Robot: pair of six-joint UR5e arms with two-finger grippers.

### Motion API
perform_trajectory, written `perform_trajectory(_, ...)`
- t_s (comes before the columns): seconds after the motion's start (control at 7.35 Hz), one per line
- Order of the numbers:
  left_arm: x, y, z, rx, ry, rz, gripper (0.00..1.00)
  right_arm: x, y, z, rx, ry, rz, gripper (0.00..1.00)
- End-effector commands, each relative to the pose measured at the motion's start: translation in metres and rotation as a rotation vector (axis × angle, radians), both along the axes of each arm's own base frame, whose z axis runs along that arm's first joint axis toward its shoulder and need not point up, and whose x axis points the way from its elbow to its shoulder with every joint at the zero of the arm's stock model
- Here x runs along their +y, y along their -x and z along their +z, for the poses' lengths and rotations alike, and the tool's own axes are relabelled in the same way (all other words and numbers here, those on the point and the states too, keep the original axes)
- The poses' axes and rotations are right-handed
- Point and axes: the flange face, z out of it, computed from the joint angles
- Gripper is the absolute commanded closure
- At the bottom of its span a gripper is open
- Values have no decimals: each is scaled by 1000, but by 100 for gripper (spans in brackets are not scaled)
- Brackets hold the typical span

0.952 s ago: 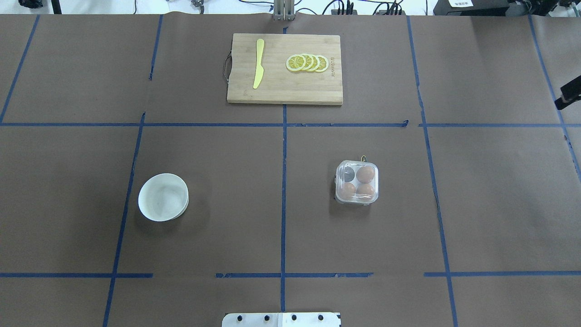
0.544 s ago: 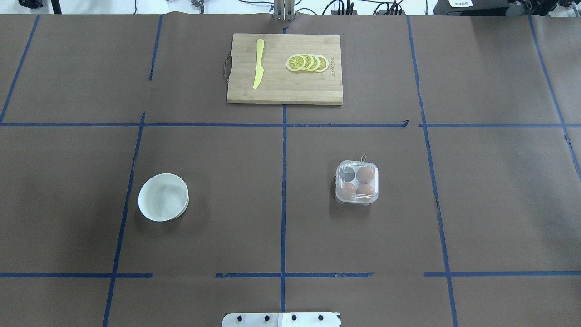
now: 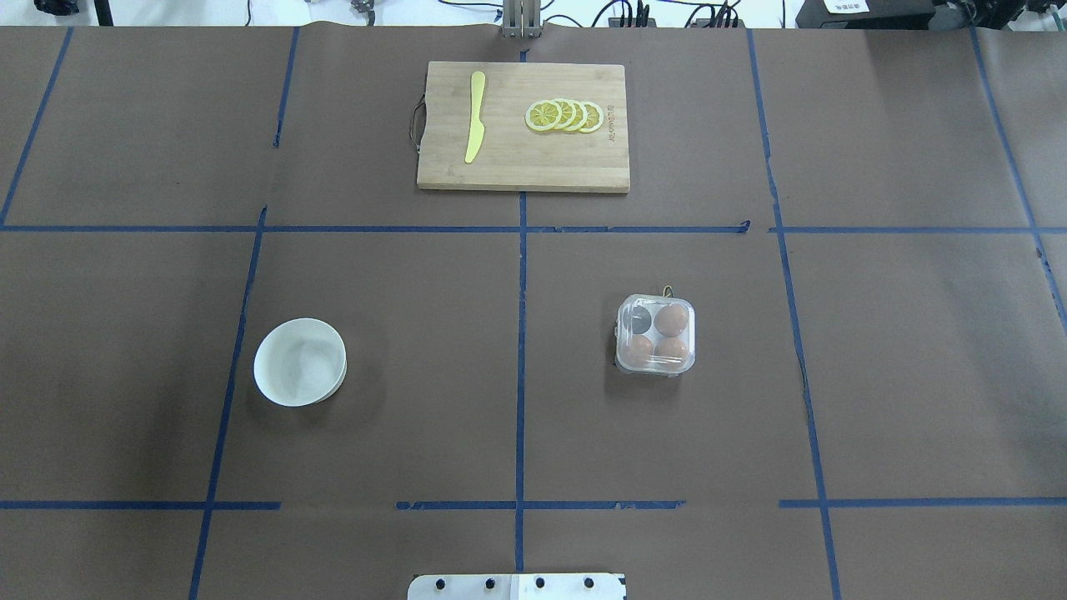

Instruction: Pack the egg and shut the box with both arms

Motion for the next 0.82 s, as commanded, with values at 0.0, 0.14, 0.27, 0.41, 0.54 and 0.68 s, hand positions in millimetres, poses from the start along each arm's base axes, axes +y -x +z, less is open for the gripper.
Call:
perform_trajectory(0.0,0,0,0,0,-15,-5,0,21,-28,44,-29,14,37,0)
perform_trajectory(0.14,0,0,1,0,-15,-5,0,27,-27,57,-33,9,25,0)
perform_trajectory(0.27,0,0,0,0,-18,-5,0,30,-27,71,-32,-14,26,0)
perform_trajectory(0.41,1,0,0,0,-18,-5,0,30,-27,82,-29,-36,31,0)
perform_trajectory(0.54,2,0,1,0,-15,-5,0,29,-27,81,-31,-17,55,0)
perform_trajectory(0.68,1,0,0,0,-16,-5,0,27,-27,77,-32,13,92,0)
